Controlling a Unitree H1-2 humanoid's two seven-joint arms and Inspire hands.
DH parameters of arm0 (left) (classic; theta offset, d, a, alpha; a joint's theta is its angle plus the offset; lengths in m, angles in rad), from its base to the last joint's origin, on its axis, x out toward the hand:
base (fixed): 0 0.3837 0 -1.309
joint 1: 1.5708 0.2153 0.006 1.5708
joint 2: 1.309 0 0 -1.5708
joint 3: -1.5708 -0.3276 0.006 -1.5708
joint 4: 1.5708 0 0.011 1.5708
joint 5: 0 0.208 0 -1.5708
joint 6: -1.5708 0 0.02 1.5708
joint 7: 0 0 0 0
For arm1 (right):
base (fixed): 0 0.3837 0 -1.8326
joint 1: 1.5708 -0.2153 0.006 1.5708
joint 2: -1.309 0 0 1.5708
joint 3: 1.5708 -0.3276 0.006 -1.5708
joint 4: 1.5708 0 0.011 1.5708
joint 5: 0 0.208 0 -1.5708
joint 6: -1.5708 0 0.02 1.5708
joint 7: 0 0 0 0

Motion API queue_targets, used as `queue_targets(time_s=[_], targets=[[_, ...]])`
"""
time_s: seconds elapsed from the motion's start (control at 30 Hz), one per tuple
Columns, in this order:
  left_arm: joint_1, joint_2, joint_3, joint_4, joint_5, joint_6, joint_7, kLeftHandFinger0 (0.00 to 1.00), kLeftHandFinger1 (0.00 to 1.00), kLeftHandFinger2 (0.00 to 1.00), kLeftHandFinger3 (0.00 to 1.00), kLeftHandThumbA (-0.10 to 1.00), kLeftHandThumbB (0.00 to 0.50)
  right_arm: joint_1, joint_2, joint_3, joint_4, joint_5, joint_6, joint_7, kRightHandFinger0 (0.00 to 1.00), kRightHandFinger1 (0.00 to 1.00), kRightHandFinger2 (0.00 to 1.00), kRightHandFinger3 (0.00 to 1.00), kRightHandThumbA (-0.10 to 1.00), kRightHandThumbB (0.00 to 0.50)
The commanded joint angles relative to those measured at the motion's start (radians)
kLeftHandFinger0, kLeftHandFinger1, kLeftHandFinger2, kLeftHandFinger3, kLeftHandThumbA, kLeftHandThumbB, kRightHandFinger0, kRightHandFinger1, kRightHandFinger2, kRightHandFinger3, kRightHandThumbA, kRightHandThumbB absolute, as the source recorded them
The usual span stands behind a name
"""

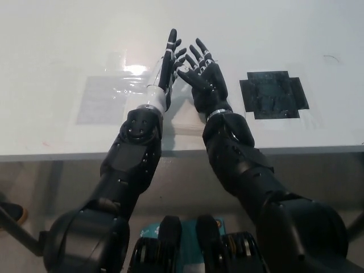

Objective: A stack of napkins is kept in the middle of the table close to the robot and the robot places both its hands sideways on the stack. Then it moves its hands away from each other while pressing down on the napkins to make them smooth

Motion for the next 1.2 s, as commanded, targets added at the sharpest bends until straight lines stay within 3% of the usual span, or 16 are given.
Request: queue_targets(time_s=[0.0, 0.13, 0.33, 0.5, 0.63, 0.77, 0.9, 1.17], targets=[[-0.008, 0.005, -0.013, 0.021, 0.021, -0.023, 0.027, 1.00, 1.00, 1.00, 1.00, 1.00, 0.239, -0.028, 0.017, 0.019, 0.007, -0.032, 0.012, -0.007, 1.00, 1.00, 1.00, 1.00, 1.00, 0.258], [0.007, -0.003, -0.022, 0.057, 0.026, -0.041, 0.020, 1.00, 1.00, 1.00, 1.00, 1.00, 0.231, 0.007, 0.011, 0.008, 0.014, -0.025, 0.030, 0.006, 1.00, 1.00, 1.00, 1.00, 1.00, 0.260], [0.027, -0.009, -0.018, 0.059, 0.017, -0.029, 0.010, 1.00, 1.00, 1.00, 1.00, 1.00, 0.271, 0.034, 0.004, -0.034, 0.020, 0.009, 0.051, 0.040, 1.00, 1.00, 1.00, 1.00, 1.00, 0.240], [0.046, -0.002, -0.005, 0.062, 0.004, -0.014, 0.001, 1.00, 1.00, 1.00, 1.00, 1.00, 0.308, 0.044, -0.016, -0.038, 0.024, -0.004, 0.054, 0.038, 1.00, 1.00, 1.00, 1.00, 1.00, 0.267], [0.063, 0.014, 0.003, 0.046, -0.004, -0.032, -0.015, 1.00, 1.00, 1.00, 1.00, 1.00, 0.309, 0.053, -0.036, -0.053, 0.018, 0.007, 0.046, 0.062, 1.00, 1.00, 1.00, 1.00, 1.00, 0.249], [0.079, 0.028, 0.015, 0.013, -0.013, -0.038, -0.012, 1.00, 1.00, 1.00, 1.00, 1.00, 0.287, 0.054, -0.057, -0.079, 0.003, 0.024, 0.031, 0.106, 1.00, 1.00, 1.00, 1.00, 1.00, 0.270], [0.107, 0.062, 0.041, -0.043, -0.037, -0.024, -0.029, 1.00, 1.00, 1.00, 1.00, 1.00, 0.307, 0.056, -0.083, -0.085, -0.014, 0.018, 0.019, 0.122, 1.00, 1.00, 1.00, 1.00, 1.00, 0.276], [0.178, 0.139, 0.102, -0.166, -0.083, -0.025, -0.079, 1.00, 1.00, 1.00, 1.00, 1.00, 0.302, 0.070, -0.118, -0.081, -0.059, 0.017, -0.006, 0.159, 1.00, 1.00, 1.00, 1.00, 1.00, 0.246]])
